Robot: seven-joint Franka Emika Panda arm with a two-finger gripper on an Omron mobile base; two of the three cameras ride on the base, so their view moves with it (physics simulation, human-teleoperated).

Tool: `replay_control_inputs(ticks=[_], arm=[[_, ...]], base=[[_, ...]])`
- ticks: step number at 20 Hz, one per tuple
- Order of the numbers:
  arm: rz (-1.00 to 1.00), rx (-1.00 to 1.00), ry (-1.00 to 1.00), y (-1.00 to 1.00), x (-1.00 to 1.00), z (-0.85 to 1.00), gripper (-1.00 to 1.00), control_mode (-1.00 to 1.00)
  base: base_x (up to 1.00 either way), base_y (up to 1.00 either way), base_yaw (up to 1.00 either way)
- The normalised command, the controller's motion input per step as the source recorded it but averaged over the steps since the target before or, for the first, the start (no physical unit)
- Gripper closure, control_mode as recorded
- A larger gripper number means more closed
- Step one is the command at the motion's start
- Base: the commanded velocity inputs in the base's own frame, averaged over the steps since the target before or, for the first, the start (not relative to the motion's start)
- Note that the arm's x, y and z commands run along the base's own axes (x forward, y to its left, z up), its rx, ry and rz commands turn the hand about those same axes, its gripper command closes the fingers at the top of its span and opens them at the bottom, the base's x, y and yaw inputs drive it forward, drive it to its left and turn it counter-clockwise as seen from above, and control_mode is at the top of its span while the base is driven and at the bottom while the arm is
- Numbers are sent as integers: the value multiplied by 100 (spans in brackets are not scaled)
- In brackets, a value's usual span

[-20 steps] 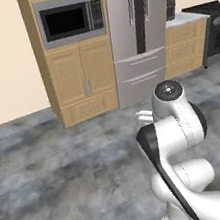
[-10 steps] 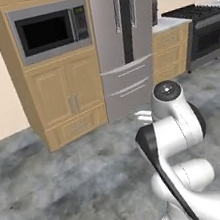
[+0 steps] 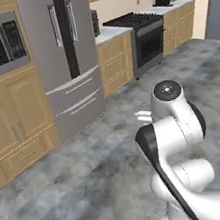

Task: Take the smaller bowl and place it next to the appetizer plate on the dining counter , and place the larger bowl next to the plate with cooked food.

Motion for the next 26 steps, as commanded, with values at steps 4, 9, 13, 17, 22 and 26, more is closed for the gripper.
replay_control_inputs(ticks=[4, 9, 13, 17, 22, 26], arm=[[0, 0, 0, 0, 0, 0, -100, 100], [0, 0, 0, 0, 0, 0, -100, 100], [0, 0, 0, 0, 0, 0, -100, 100], [0, 0, 0, 0, 0, 0, -100, 100], [0, 0, 0, 0, 0, 0, -100, 100], [0, 0, 0, 0, 0, 0, -100, 100]], base=[[26, -2, -63], [66, 18, -59], [100, 74, -37], [100, 95, -30], [100, 88, -29], [100, 21, -24]])
